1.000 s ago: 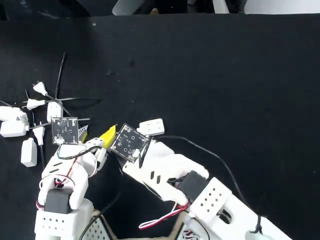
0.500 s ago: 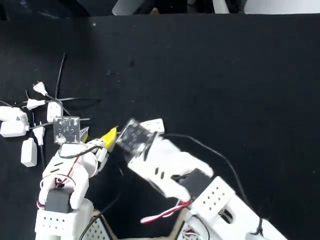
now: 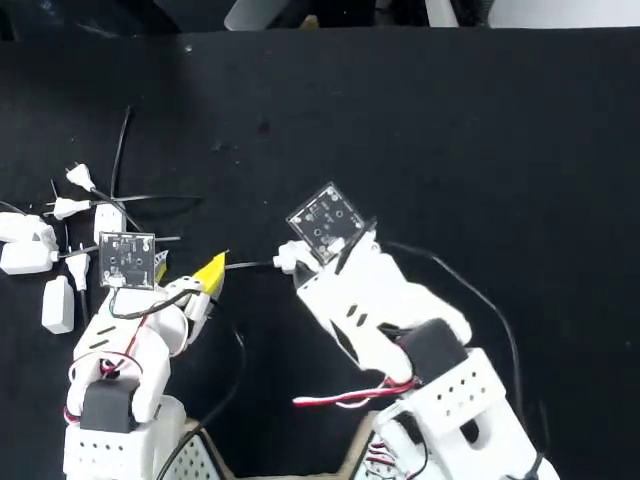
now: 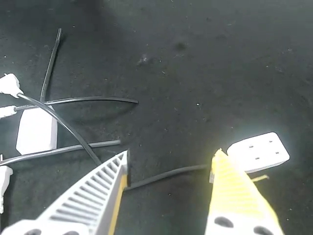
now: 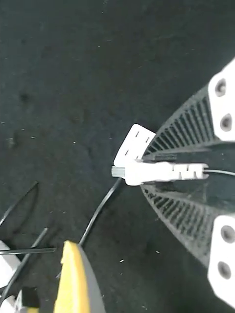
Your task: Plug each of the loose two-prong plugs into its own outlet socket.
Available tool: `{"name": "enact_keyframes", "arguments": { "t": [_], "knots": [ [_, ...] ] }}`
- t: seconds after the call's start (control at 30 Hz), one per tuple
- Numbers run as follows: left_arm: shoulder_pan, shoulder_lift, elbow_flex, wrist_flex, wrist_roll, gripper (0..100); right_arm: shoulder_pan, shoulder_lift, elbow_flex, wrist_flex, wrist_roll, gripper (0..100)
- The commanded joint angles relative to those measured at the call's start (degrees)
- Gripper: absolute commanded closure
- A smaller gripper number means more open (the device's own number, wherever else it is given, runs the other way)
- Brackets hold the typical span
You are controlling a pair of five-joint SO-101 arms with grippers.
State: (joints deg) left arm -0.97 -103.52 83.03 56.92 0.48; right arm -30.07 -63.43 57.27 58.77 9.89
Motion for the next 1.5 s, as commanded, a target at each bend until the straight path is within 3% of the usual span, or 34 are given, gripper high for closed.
{"name": "enact_keyframes", "arguments": {
  "t": [0.0, 0.3, 0.43, 0.67, 1.47],
  "knots": [
    [-0.7, 0.2, -1.3, 0.3, -0.5, 73, 1.1, 4.5, -6.3, 1.1, -0.4, 98.8],
    [-0.8, -0.4, 3.2, -0.3, -0.3, 73, 3.9, 21.6, -17.6, 5.3, -2.2, 98.8],
    [-0.9, -0.4, 6.4, -4.0, -0.3, 73, 8.2, 29.3, -24.8, 9.9, -4.0, 98.8],
    [-0.9, -0.4, 9.9, -8.0, -0.2, 73, 8.8, 40.2, -33.5, 18.1, -4.0, 98.8],
    [2.2, 4.2, 5.8, -4.9, -1.9, 73, 8.6, 48.5, -34.4, 18.5, -4.1, 98.8]
  ]
}}
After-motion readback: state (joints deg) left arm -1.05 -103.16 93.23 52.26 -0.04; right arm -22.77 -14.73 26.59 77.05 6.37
